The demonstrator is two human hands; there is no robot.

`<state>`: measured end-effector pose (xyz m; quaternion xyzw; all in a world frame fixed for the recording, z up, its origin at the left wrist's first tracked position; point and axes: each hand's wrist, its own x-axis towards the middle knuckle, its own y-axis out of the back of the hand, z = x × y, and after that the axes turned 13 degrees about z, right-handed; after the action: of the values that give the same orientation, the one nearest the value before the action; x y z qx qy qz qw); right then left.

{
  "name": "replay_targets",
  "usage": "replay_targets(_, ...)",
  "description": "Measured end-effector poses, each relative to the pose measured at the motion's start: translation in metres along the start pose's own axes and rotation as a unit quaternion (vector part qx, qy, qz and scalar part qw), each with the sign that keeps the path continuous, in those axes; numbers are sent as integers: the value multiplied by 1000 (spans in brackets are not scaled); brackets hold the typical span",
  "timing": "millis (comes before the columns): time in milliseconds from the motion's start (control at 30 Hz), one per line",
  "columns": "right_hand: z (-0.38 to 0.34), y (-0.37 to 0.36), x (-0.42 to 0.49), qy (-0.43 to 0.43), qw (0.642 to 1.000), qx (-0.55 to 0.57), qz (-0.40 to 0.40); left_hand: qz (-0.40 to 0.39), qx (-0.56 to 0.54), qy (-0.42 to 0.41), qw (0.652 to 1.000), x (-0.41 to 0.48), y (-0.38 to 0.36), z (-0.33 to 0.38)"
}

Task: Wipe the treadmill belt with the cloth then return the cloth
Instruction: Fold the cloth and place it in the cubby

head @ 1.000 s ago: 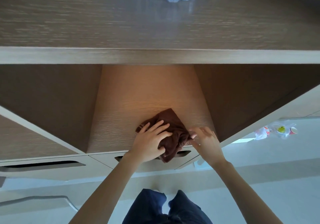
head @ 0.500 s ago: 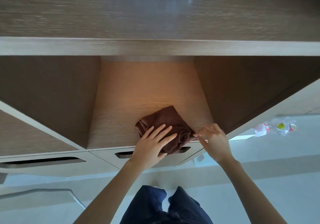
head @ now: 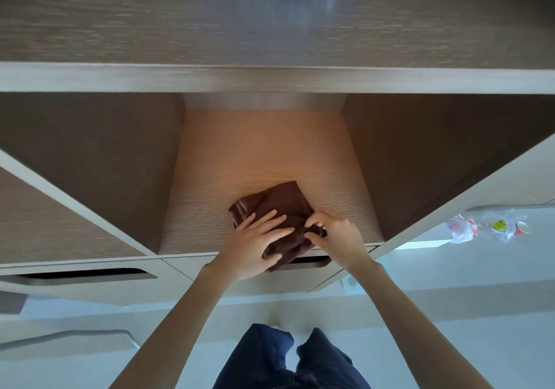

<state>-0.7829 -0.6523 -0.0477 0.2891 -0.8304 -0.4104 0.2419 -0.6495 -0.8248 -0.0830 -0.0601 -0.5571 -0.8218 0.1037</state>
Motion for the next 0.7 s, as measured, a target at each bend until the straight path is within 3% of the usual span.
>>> replay_targets(100,7,11,1,-16,997,76,27,51,-11,-11,999,-6,-4,2)
replay_targets(233,9,23,6,7,991,126,54,148,-89,37,984,-1,6,0)
replay_targets(333,7,22,9,35,994,99,38,179,-81,37,980,-2,12,-1)
replay_targets(533,16,17,1,-5,998,25,-64,120,-52,-1,991,-19,9,7)
replay_targets(700,15,19,0,51,999,13,5,219,-38,-15,975,-14,18,16)
